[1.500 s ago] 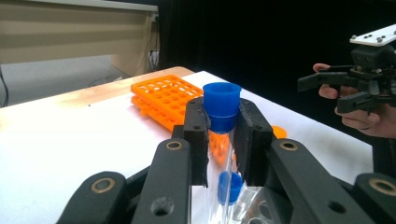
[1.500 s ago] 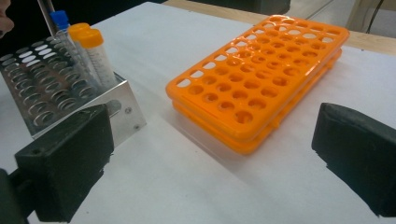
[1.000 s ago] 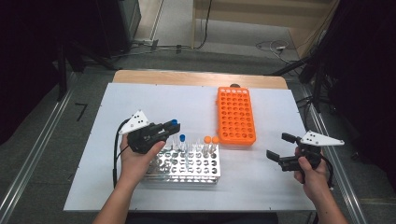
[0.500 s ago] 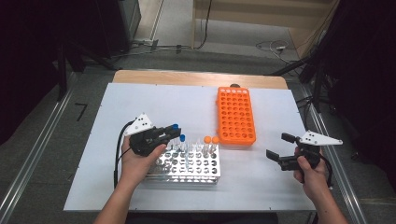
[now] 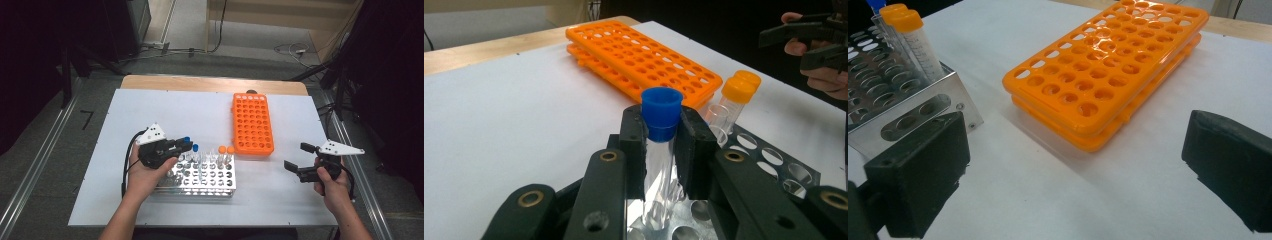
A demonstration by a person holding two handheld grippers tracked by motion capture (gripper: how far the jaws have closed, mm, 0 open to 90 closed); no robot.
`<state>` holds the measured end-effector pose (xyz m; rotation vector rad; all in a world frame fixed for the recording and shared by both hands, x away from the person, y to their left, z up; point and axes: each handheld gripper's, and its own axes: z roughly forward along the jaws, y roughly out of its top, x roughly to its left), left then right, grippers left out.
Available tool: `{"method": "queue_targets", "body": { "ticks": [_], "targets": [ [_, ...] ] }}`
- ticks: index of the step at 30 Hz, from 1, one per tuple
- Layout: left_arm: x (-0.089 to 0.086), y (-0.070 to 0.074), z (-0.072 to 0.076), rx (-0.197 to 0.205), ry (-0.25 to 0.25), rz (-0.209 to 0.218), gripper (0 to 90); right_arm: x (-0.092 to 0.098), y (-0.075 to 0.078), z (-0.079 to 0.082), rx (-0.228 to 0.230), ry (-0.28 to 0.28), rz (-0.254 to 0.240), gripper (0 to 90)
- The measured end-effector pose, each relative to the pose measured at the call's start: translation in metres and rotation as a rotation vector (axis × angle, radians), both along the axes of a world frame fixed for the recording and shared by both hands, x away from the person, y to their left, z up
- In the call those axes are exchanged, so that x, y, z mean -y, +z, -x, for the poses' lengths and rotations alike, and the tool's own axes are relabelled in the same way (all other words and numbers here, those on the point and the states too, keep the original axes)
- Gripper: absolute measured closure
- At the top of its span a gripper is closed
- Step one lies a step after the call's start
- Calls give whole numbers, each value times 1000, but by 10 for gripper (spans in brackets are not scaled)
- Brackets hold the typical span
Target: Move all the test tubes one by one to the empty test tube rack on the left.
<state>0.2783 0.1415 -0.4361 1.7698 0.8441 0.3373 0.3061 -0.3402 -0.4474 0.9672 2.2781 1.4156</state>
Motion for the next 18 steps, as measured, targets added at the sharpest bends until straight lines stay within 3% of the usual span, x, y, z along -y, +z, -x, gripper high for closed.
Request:
{"method": "queue_targets", "body": {
  "ticks": [7, 18],
  "targets": [
    [-3, -1, -1, -25, -14, -7, 761, -2, -2, -1, -6, 3, 9, 0],
    [-2, -1, 3, -24, -31, -44, 764, -2, -3, -1, -8, 4, 13, 0]
  ]
}}
